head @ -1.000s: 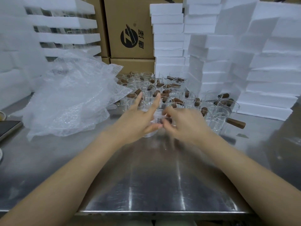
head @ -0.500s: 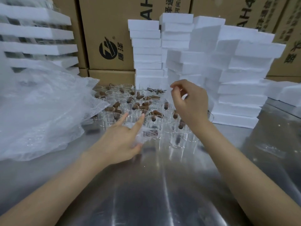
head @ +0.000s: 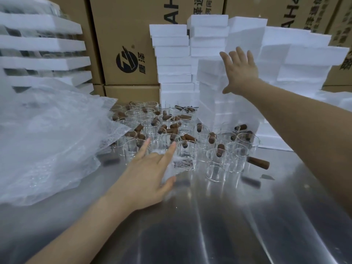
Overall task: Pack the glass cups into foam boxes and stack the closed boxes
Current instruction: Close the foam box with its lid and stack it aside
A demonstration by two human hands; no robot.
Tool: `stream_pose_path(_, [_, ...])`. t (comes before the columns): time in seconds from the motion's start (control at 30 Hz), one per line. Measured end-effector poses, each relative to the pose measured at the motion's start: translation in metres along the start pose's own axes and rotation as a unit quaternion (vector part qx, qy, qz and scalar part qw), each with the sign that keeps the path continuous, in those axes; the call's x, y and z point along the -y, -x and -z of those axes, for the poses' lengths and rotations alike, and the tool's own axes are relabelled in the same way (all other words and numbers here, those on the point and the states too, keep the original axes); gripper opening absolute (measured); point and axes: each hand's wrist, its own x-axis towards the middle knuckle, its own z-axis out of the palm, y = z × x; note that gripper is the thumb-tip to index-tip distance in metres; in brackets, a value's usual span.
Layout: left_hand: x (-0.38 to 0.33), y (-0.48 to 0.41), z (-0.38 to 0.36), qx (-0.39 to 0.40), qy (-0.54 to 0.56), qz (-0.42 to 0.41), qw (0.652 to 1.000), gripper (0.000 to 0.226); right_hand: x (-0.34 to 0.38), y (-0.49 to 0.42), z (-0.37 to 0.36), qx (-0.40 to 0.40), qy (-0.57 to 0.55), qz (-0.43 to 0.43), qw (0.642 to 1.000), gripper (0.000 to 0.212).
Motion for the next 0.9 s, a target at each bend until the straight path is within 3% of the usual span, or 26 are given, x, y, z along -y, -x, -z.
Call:
stream_pose_path(0.13, [0.004,-0.002,-0.005,0.012,-0.032,-0.004,0.999,0.073,0.004,-0.004,-0.011,-0.017,-0.023,0.013,1.0,0.108])
stream_pose_path(0.4, [0.008,-0.009,-0.017,-0.022,0.043,0.034,0.998,0.064,-0.003,-0.01,-0.012,-0.057,-0.042,0.034,0.997,0.096])
stream_pose_path(0.63, [0.01,-0.014,-0.026,-0.063,0.037,0.057,0.996,0.06,0.013,0.019,0.02,-0.208,-0.101,0.034,0.972,0.088])
stream_pose_path(0.7, [0.011,-0.016,-0.03,-0.074,0.012,0.063,0.995,0.06,0.03,0.043,0.039,-0.266,-0.174,0.04,0.947,0.086])
stream_pose_path(0.8, [0.011,-0.017,-0.033,-0.082,0.01,0.084,0.993,0.057,0.062,0.097,0.061,-0.323,-0.356,0.073,0.874,0.087])
stream_pose_path(0.9, [0.019,-0.011,-0.027,-0.098,0.064,0.117,0.986,0.07,0.089,0.154,0.069,-0.283,-0.525,0.096,0.797,0.087])
